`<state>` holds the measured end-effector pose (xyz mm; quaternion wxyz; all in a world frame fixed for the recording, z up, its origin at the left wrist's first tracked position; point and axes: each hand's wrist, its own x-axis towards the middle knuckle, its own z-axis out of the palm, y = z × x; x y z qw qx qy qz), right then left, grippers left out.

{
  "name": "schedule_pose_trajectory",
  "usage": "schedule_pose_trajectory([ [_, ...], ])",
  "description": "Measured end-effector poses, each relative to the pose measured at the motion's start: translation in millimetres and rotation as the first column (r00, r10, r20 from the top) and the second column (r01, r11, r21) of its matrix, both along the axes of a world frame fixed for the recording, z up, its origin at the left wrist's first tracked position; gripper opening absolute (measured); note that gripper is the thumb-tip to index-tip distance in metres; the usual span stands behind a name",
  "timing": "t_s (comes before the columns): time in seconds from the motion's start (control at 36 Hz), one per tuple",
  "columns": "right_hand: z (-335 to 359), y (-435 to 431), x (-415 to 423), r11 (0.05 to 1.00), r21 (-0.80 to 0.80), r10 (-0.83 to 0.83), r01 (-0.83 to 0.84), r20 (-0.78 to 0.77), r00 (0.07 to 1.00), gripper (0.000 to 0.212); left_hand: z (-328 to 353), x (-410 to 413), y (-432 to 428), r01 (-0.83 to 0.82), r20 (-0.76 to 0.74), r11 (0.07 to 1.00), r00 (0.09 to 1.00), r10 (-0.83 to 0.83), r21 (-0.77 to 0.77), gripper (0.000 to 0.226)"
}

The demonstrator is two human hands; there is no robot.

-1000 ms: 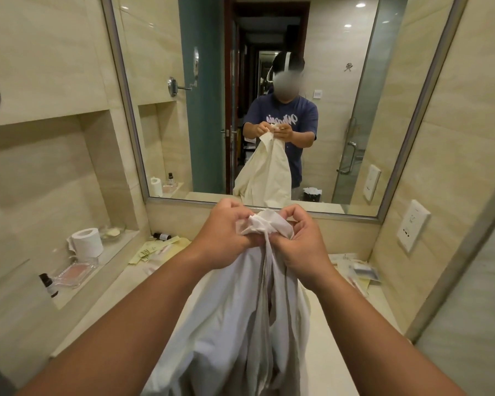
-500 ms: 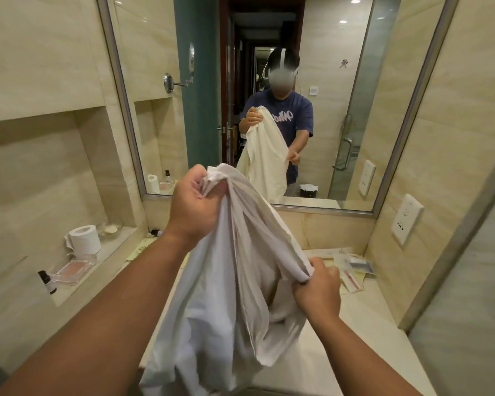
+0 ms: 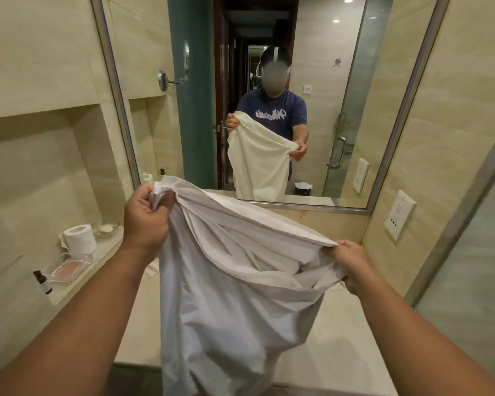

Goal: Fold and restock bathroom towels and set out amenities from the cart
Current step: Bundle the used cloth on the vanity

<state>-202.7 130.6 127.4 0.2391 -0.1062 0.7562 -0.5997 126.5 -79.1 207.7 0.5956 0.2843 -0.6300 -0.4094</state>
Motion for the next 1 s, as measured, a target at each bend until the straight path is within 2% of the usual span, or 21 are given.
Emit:
schedule_pose_trajectory([
  [0.11,-11,8,10,0.955,0.262,-0.049,0.136,-0.311,0.949,0.023,3,-9,13,0.061,-0.061,0.998,0.996,-0.059,0.031,0.021],
  [0.17,-18,11,23,0.925,0.343,-0.018,0.163,-0.390,0.921,0.019,3,-15,21,0.096,-0.075,0.995,0.993,-0.093,0.034,0.017],
  [0.22,-26,11,34,0.919,0.362,-0.020,0.154,-0.349,0.937,0.020,4,-21,29,0.127,-0.080,0.991,0.989,-0.124,0.041,0.010],
  [0.33,-40,9,58,0.956,0.253,-0.127,0.146,-0.089,0.988,0.020,9,-26,38,0.179,-0.071,0.984,0.982,-0.177,0.025,0.005],
  [0.36,-44,7,62,0.961,0.253,-0.089,0.114,-0.108,0.990,0.017,10,-27,39,0.189,-0.062,0.982,0.980,-0.188,0.014,0.005],
  [0.42,-51,4,71,0.961,0.277,0.099,-0.022,-0.267,0.959,0.020,12,-29,39,0.205,-0.045,0.979,0.978,-0.205,-0.006,0.008],
  [0.5,-52,1,87,0.875,0.390,0.451,-0.287,-0.439,0.777,0.040,12,-32,39,0.204,-0.033,0.979,0.978,-0.204,-0.005,0.008],
  [0.58,-55,-3,93,0.659,0.600,0.734,-0.453,-0.381,0.563,0.056,12,-34,38,0.182,-0.030,0.983,0.983,-0.182,-0.003,0.012],
  [0.67,-65,-9,90,0.499,0.758,0.812,-0.420,-0.239,0.533,0.056,11,-34,33,0.166,-0.024,0.986,0.986,-0.166,-0.003,0.018],
  [0.72,-70,-11,86,0.447,0.800,0.823,-0.399,-0.193,0.535,0.047,9,-33,29,0.148,-0.013,0.989,0.989,-0.148,-0.001,0.019],
  [0.78,-71,-10,80,0.493,0.779,0.800,-0.388,-0.232,0.553,0.042,9,-31,23,0.118,-0.025,0.993,0.993,-0.117,0.016,0.014],
  [0.83,-65,-7,74,0.617,0.678,0.742,-0.400,-0.330,0.584,0.040,8,-27,11,0.080,-0.047,0.996,0.996,-0.078,0.041,0.009],
  [0.92,-44,0,58,0.786,0.472,0.610,-0.399,-0.491,0.622,0.035,7,-18,-12,0.001,-0.018,0.998,1.000,0.000,0.061,0.024],
  [1.0,-18,8,38,0.878,0.240,0.473,-0.415,-0.566,0.675,0.014,6,-9,-31,-0.074,0.041,0.997,0.997,0.072,0.035,0.028],
])
